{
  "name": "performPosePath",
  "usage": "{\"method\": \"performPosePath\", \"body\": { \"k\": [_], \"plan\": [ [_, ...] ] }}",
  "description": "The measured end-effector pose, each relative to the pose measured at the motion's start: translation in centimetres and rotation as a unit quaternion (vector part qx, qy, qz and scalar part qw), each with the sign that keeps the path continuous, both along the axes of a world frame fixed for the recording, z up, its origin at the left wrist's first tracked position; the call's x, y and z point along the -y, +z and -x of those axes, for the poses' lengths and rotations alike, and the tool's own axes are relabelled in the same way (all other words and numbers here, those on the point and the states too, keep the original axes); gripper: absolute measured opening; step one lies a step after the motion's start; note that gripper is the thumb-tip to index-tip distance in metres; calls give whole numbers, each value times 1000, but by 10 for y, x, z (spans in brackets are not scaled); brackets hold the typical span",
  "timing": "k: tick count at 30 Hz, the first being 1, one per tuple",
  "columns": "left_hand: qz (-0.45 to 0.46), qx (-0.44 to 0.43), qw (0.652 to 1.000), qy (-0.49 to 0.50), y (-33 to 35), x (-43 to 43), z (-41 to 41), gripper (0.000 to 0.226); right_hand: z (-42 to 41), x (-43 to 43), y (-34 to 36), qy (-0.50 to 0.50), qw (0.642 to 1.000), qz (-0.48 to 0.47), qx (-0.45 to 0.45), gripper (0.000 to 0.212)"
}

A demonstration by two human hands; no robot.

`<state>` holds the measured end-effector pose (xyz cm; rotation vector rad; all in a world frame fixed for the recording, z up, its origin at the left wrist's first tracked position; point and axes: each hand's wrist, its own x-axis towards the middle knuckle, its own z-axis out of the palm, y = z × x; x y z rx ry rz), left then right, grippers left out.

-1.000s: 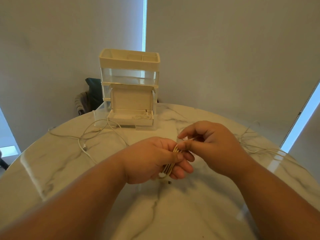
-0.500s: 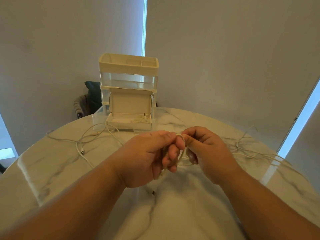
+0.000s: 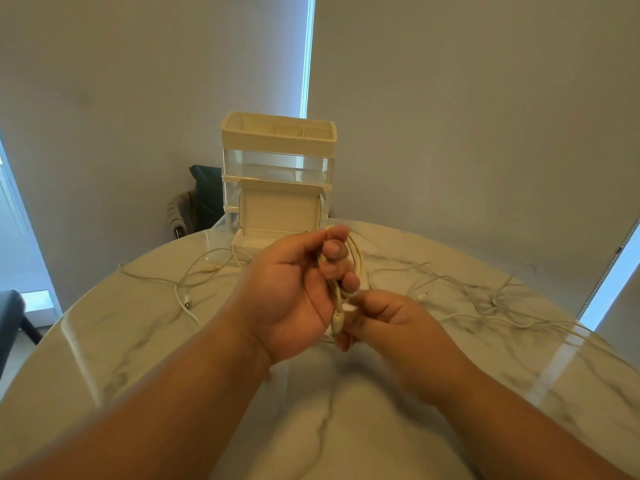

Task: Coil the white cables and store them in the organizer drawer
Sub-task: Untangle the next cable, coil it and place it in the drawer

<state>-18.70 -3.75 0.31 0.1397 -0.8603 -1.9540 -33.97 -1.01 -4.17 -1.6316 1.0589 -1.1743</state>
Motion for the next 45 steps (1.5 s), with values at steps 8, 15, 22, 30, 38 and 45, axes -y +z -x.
{"method": "performPosePath", "body": {
  "k": [8, 15, 22, 30, 38, 45],
  "plan": [
    [-66, -87, 991, 71, 9, 11, -16, 24, -20, 3, -12, -28, 991, -62, 114, 29],
    [-66, -103, 989, 86, 12, 12, -21, 22, -14, 5, -8, -170, 979, 19, 109, 10],
    [-40, -85, 994, 64, 12, 12, -22, 24, -12, 15, -11, -198, 971, -47, 123, 18],
    [-31, -84, 993, 79, 14, 11, -23, 22, -9, 12, 5, -158, 953, -72, 248, 19],
    [-38, -70, 991, 109, 10, 14, -18, 26, -31, -11, 1, -44, 988, -145, 8, 22],
    [-42, 6, 982, 182, 1, 19, -13, 23, -31, -18, 8, -33, 994, -103, -30, 25]
  ]
}}
